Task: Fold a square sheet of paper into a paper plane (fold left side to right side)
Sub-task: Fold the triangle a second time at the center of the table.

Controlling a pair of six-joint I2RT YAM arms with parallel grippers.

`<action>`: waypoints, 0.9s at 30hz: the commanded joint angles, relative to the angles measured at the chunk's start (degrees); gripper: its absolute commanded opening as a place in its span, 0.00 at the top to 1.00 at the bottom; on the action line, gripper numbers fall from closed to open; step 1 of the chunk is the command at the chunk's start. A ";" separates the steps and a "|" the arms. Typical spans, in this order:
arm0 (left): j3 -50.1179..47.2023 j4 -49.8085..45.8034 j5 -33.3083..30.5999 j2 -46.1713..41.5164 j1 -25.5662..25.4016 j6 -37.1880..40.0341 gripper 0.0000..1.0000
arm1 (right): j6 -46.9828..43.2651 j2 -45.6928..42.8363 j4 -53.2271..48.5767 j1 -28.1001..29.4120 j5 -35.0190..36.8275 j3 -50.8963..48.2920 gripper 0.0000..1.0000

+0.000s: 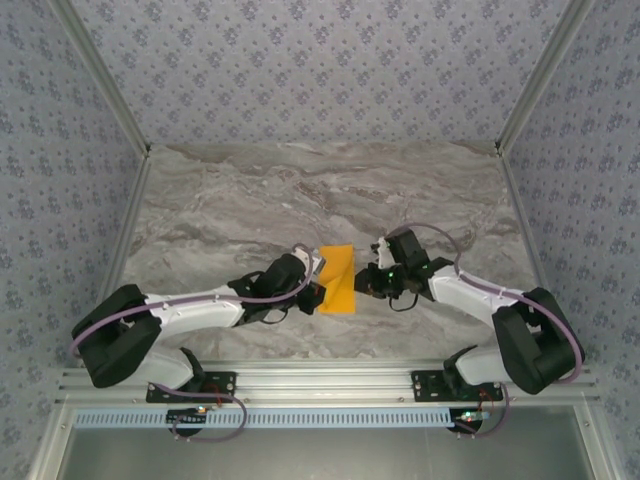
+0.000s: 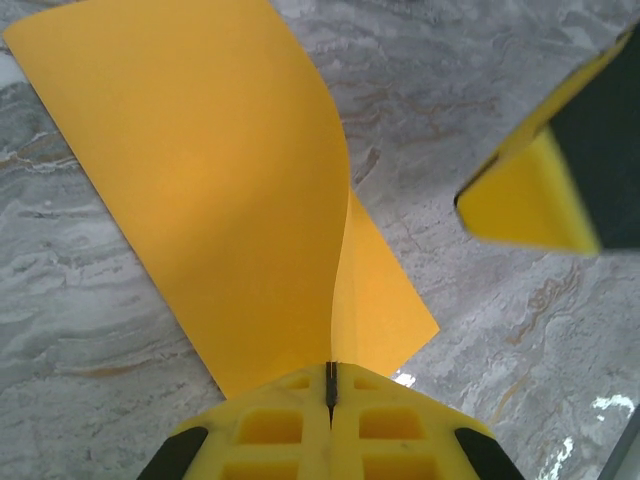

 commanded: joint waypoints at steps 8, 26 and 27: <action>0.41 -1.49 6.62 -0.59 4.23 1.11 1.00 | 1.48 4.79 -0.63 5.26 5.75 0.85 0.96; 3.62 -5.64 10.69 4.06 8.21 6.39 1.00 | -1.21 11.58 -9.46 9.31 11.69 4.75 0.96; 3.61 -5.30 10.68 4.31 8.40 6.41 1.00 | -1.18 11.68 -9.57 9.45 11.79 4.80 0.96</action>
